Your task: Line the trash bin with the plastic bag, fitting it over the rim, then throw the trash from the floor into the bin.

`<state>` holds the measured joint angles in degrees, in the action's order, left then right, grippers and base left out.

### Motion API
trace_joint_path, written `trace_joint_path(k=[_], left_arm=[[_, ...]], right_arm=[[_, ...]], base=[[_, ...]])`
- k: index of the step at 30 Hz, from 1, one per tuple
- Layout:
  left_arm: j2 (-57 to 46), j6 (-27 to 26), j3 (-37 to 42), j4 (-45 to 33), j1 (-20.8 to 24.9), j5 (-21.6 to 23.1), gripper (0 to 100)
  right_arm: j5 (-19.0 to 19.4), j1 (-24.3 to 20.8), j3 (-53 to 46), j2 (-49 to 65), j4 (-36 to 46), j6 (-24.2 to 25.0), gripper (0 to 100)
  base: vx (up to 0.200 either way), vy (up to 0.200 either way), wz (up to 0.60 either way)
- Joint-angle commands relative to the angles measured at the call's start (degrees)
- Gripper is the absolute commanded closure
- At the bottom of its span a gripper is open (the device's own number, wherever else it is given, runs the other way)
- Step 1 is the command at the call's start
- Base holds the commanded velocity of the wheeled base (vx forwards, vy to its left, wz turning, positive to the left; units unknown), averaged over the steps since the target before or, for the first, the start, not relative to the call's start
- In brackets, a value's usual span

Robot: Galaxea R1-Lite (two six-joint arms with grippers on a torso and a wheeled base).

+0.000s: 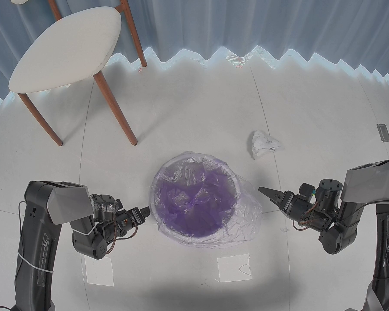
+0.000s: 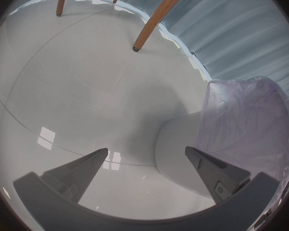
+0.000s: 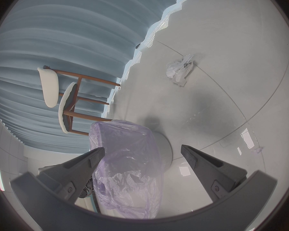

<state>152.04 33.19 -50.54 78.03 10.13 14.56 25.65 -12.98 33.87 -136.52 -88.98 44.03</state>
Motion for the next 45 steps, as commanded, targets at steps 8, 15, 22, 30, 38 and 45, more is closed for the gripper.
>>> trace_joint_path(k=[8, 15, 22, 30, 38, 45], left_arm=[[-3.4, 0.2, 4.8, 10.8, -1.6, -1.4, 0], [-19.2, 0.0, 14.0, 10.8, -1.5, -1.3, 0], [-39.5, -0.1, 20.0, 10.7, 1.3, -1.2, 0], [-45.5, -2.5, 20.9, 10.7, 6.0, -1.4, 0], [-45.9, -12.6, 24.2, 10.6, 8.9, -1.1, 0], [-45.7, -13.2, 19.3, 7.3, 13.2, -0.8, 0]], right_arm=[[0.0, 0.1, 0.1, -0.3, -1.0, 0.1, 0], [0.1, -0.5, 0.1, -0.1, -1.0, 1.2, 0], [1.5, -2.3, -0.6, 3.6, -1.0, 11.7, 0], [9.9, -2.2, -4.7, 8.6, -1.0, 17.8, 0], [9.9, -2.5, -5.9, 7.9, -1.0, 13.0, 0], [9.9, -3.0, -6.1, 6.4, -0.9, 9.3, 0]], base=[[0.000, 0.000, 0.00], [0.000, 0.000, 0.00], [0.000, 0.000, 0.00], [0.000, 0.000, 0.00], [0.000, 0.000, 0.00], [0.000, 0.000, 0.00]])
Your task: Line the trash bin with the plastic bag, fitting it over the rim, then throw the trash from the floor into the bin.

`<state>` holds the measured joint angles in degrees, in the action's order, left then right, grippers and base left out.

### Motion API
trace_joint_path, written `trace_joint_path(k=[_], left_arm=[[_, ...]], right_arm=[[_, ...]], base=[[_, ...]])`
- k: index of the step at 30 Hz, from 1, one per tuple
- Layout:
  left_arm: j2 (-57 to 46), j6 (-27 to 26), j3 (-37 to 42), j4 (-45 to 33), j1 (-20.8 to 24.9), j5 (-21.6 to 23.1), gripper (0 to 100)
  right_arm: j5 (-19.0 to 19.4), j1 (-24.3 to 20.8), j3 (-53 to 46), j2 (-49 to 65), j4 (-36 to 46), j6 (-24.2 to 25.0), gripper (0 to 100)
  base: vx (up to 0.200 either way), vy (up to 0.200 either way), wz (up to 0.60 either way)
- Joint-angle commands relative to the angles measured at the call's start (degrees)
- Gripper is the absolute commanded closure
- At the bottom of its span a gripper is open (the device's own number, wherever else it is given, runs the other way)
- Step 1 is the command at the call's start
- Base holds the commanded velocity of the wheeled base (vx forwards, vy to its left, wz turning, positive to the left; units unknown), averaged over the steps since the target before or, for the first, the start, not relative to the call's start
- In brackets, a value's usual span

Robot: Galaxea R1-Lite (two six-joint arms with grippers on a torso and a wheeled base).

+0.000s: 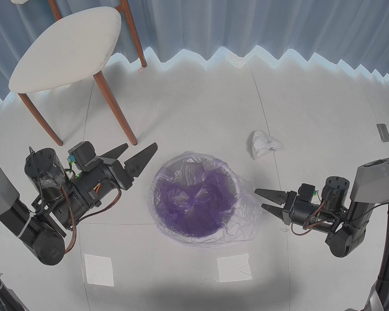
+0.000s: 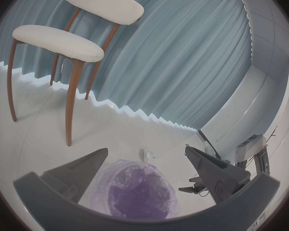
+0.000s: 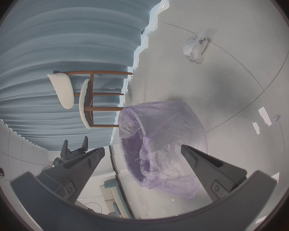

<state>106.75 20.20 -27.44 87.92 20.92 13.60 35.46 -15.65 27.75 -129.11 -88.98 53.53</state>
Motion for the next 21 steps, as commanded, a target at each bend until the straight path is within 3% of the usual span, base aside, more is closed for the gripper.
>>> trace_joint_path(k=[1, 4, 5, 6, 7, 14, 21], left_arm=[[-0.5, -0.6, -5.4, -6.0, 2.5, 0.2, 0], [-0.2, -4.1, -11.5, -20.6, 2.1, 0.0, 0], [-0.2, -4.2, -11.8, -21.3, 2.0, 0.0, 0], [1.1, -6.1, -15.2, -29.4, 1.7, -0.3, 0], [2.2, -6.5, -17.2, -32.6, 1.7, -0.5, 0], [8.2, -8.0, -25.8, -37.5, 2.5, -1.3, 0], [13.0, -12.9, -30.5, -41.2, 2.6, -8.9, 0]], right_arm=[[0.0, -0.3, 0.5, -1.8, -1.0, -0.2, 0], [0.0, -0.3, 1.3, -2.5, -1.0, -0.2, 0], [0.0, -0.3, 1.3, -2.5, -1.0, -0.2, 0], [0.0, -0.3, 1.3, -2.5, -1.0, -0.2, 0], [0.0, -0.3, 1.3, -2.6, -1.0, -0.2, 0], [0.0, -0.3, 1.5, -3.0, -1.0, -0.3, 0], [0.0, -0.3, 1.8, -3.3, -1.0, -0.4, 0]], base=[[0.000, 0.000, 0.00], [0.000, 0.000, 0.00], [0.000, 0.000, 0.00], [0.000, 0.000, 0.00], [0.000, 0.000, 0.00], [0.000, 0.000, 0.00], [0.000, 0.000, 0.00]])
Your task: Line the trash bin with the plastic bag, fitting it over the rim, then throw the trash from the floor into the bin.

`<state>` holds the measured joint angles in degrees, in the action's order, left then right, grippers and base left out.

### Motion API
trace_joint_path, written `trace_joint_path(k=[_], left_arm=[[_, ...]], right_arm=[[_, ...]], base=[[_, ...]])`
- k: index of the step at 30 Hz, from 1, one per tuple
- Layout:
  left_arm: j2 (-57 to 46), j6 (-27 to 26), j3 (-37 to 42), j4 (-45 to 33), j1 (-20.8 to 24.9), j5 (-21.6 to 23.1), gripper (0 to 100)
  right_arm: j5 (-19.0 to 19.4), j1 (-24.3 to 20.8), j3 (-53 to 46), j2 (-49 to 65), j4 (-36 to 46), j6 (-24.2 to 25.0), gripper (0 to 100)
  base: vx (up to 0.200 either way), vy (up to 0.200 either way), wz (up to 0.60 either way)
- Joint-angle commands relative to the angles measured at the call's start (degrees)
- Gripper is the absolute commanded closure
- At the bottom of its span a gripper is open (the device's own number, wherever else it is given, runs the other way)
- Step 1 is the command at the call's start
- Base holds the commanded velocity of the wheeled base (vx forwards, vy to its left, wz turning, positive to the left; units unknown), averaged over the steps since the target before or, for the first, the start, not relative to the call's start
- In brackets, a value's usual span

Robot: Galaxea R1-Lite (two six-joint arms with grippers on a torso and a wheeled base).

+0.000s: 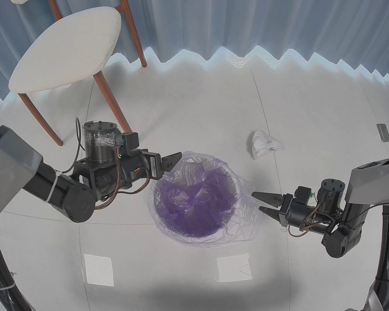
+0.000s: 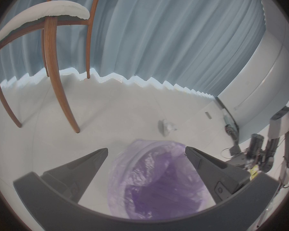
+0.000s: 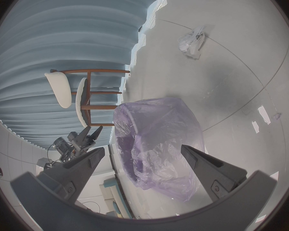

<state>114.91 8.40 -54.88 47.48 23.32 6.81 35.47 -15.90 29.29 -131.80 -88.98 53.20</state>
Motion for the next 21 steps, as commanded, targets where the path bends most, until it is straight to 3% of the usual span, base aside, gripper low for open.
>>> trace_joint_path(k=[1, 10, 21], left_arm=[[5.2, -1.1, -3.7, -0.7, 0.3, -5.0, 0], [5.2, -1.4, 0.7, -0.7, 2.3, -16.4, 0], [8.8, -1.3, 2.5, 0.2, 3.7, -20.6, 0]], right_arm=[[0.0, 0.0, 0.2, -0.6, -1.0, -0.2, 0], [-0.1, 0.1, 0.7, -1.3, -1.0, -0.4, 0], [-0.1, 0.1, 0.9, -1.4, -1.0, -0.5, 0]], base=[[0.000, 0.000, 0.00], [0.000, 0.000, 0.00], [0.000, 0.000, 0.00]])
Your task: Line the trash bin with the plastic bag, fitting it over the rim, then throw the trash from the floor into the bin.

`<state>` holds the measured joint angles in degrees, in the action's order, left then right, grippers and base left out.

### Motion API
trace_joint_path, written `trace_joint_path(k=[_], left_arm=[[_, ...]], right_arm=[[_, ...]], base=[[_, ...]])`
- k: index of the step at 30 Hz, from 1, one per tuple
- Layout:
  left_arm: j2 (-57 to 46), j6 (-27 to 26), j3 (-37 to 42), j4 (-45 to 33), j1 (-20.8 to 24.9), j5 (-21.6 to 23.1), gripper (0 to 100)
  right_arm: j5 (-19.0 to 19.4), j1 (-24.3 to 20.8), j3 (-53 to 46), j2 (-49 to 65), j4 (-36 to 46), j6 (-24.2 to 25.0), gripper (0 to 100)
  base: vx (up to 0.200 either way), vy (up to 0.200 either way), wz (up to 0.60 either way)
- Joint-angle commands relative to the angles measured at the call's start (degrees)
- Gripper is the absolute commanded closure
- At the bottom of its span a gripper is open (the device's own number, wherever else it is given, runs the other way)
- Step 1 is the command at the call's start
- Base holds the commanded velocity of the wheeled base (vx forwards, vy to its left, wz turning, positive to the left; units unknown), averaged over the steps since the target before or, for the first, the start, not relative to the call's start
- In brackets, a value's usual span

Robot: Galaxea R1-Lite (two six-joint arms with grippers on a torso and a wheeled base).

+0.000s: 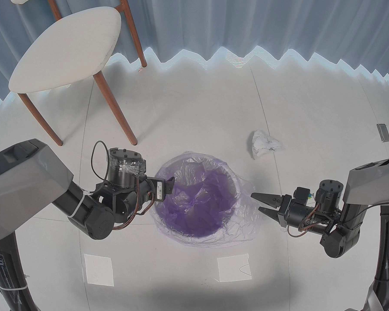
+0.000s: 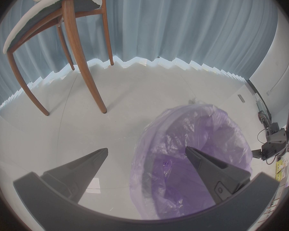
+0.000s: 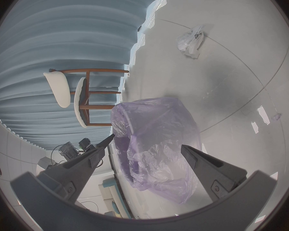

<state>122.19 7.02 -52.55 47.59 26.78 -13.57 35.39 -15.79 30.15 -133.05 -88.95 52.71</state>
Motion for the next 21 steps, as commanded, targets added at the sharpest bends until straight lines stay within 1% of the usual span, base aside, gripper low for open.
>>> trace_joint_path(k=[1, 5, 6, 8, 9, 12, 13, 15, 17, 19, 21], left_arm=[[1.8, 0.1, 0.3, 0.1, 0.2, -0.2, 0], [3.2, 0.2, 0.2, 1.1, 0.2, -0.2, 0], [4.9, 0.1, 0.1, 3.1, 0.0, -0.3, 0], [5.7, 0.0, 0.2, 4.0, -0.1, -0.3, 0], [7.0, -0.1, 0.3, 5.8, -0.1, -0.4, 0], [8.5, -0.2, 0.5, 7.1, -0.1, -1.5, 0], [8.7, -0.3, 0.6, 7.2, 0.0, -2.0, 100], [8.7, -0.4, 0.6, 7.3, 0.0, -2.3, 100], [8.4, -0.6, -0.1, 8.6, 0.2, -3.7, 100], [8.1, -0.7, 0.1, 10.3, 0.2, -3.7, 100], [8.1, -0.7, 0.3, 10.4, 0.1, -3.6, 100]], right_arm=[[0.0, 0.0, 0.1, -0.2, -1.0, 0.0, 0], [-0.1, 0.0, 0.1, -0.1, -1.0, -0.1, 0], [0.0, 0.0, 0.1, -0.1, -1.0, -0.1, 0], [-0.1, 0.0, 0.1, -0.1, -1.0, -0.1, 0], [0.0, 0.0, 0.1, -0.1, -1.0, -0.1, 0], [-0.1, 0.0, 0.1, -0.1, -1.0, -0.1, 0], [-0.1, 0.0, 0.1, 0.0, -1.0, -0.1, 0], [-0.1, 0.0, 0.0, 0.0, -1.0, -0.1, 0], [-0.1, 0.0, 0.0, 0.2, -1.0, 0.0, 0], [-0.1, 0.1, 0.0, 0.2, -1.0, 0.0, 0], [-0.1, 0.1, 0.0, 0.1, -1.0, -0.1, 0]], base=[[0.000, 0.000, 0.00], [0.000, 0.000, 0.00], [0.000, 0.000, 0.00], [0.000, 0.000, 0.00], [0.000, 0.000, 0.00], [0.000, 0.000, 0.00], [0.000, 0.000, 0.00], [0.000, 0.000, 0.00], [0.000, 0.000, 0.00], [0.000, 0.000, 0.00], [0.000, 0.000, 0.00]])
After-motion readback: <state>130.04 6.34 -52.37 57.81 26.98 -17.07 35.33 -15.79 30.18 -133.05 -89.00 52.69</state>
